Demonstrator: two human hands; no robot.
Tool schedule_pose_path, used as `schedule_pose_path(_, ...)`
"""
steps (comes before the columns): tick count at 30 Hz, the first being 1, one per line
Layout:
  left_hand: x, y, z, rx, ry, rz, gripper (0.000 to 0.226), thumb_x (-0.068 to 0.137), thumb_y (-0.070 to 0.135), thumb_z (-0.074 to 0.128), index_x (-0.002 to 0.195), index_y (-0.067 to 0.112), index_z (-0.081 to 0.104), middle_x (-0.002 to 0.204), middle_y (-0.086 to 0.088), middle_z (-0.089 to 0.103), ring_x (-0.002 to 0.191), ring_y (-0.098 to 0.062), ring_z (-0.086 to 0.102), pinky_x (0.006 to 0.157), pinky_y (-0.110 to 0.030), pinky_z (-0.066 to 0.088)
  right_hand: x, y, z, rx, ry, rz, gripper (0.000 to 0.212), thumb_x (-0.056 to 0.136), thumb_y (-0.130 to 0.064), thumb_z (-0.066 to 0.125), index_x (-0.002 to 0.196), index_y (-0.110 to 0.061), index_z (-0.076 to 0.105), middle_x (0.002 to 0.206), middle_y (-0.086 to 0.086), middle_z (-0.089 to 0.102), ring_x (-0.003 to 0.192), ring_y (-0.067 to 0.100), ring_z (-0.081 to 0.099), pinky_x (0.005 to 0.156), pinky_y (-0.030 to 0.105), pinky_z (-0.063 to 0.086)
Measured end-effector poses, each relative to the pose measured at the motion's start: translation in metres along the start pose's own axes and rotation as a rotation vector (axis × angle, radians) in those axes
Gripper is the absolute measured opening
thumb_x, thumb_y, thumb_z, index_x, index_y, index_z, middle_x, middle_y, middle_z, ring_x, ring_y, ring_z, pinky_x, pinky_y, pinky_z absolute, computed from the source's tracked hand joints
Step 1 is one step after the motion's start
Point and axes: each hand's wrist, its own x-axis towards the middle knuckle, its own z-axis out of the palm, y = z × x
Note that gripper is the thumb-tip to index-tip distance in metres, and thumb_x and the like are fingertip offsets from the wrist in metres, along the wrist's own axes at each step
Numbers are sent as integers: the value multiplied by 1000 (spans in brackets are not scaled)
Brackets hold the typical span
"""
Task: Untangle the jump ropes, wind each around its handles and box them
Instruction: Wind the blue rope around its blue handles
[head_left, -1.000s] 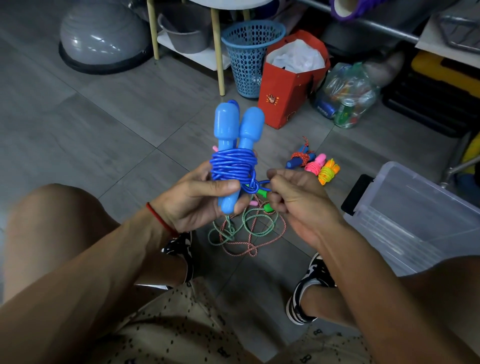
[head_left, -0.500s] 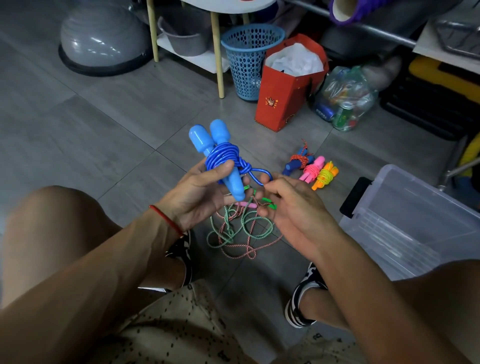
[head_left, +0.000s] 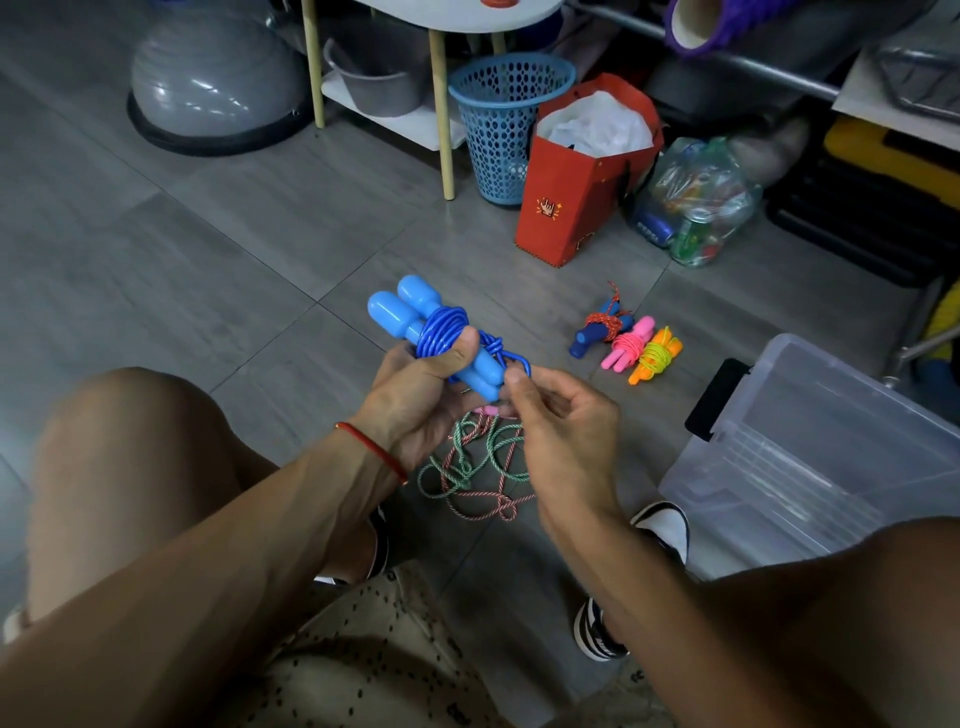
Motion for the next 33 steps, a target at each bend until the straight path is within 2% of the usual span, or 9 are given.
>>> schedule_pose_path(5, 6, -11, 10, 4, 159, 10, 44, 93, 7, 67, 129, -10, 48, 107, -26, 61, 84, -33, 70, 70, -50, 62, -1, 7, 11, 24, 132, -37, 10, 90, -7, 71, 92, -14, 78, 78, 3, 77, 70, 19, 75, 68, 39, 62)
schedule_pose_path(9, 13, -12, 16, -55, 201, 12, 53, 92, 8, 70, 137, -5, 45, 128, -34, 59, 107, -44, 68, 82, -61, 57, 3, 2, 11, -49, 162, -93, 11, 91, -6, 69, 93, -12, 78, 76, -2, 76, 64, 6, 73, 60, 26, 59)
schedule_pose_path(14, 20, -15, 30, -84, 302, 12, 54, 93, 11, 70, 138, -4, 43, 105, -23, 64, 89, -37, 69, 86, -62, 55, 10, 4, 11, -136, 179, -129, 11, 93, -11, 68, 96, -11, 79, 64, -8, 72, 59, 4, 72, 57, 34, 60)
schedule_pose_path(16, 21, -15, 38, -87, 286, 10, 46, 95, 14, 67, 132, -2, 44, 110, -33, 65, 81, -38, 68, 64, -53, 59, 13, 3, 10, -147, 195, -150, 13, 93, -11, 68, 101, -11, 79, 66, -4, 73, 58, 6, 72, 57, 33, 61)
schedule_pose_path(18, 21, -18, 46, -71, 278, 1, 39, 97, 17, 65, 127, 3, 45, 117, -40, 61, 63, -32, 63, 42, -31, 47, 16, 3, 9, -166, 209, -195, 16, 93, -11, 69, 104, -11, 79, 67, 0, 74, 56, 7, 71, 56, 33, 61)
schedule_pose_path(21, 24, -28, 56, -107, 268, 8, 41, 97, 21, 65, 130, 10, 42, 116, -34, 64, 60, -29, 64, 40, -25, 44, 19, 1, 7, -203, 263, -247, 15, 92, -11, 70, 104, -12, 79, 65, -13, 70, 55, 2, 69, 57, 33, 62)
schedule_pose_path(24, 28, -34, 63, -127, 246, 42, 34, 97, 18, 65, 123, 19, 42, 102, -22, 69, 81, -32, 69, 58, -42, 57, 22, 1, 5, -240, 331, -280, 15, 91, -13, 71, 104, -13, 80, 77, -9, 76, 63, 2, 70, 63, 37, 62)
schedule_pose_path(29, 34, -43, 72, -117, 208, 131, 40, 96, 12, 66, 127, 21, 43, 97, -11, 61, 102, -41, 68, 89, -60, 56, 28, 4, 4, -250, 364, -243, 16, 92, -17, 69, 105, -15, 79, 87, 0, 78, 68, 8, 70, 67, 43, 59)
schedule_pose_path(33, 36, -47, 76, 18, 228, 221, 41, 96, 9, 65, 130, 18, 43, 93, -6, 61, 89, -30, 67, 90, -57, 56, 31, 3, -2, -406, 313, -240, 18, 96, -21, 63, 103, -17, 79, 59, -4, 67, 50, 5, 51, 54, 31, 46)
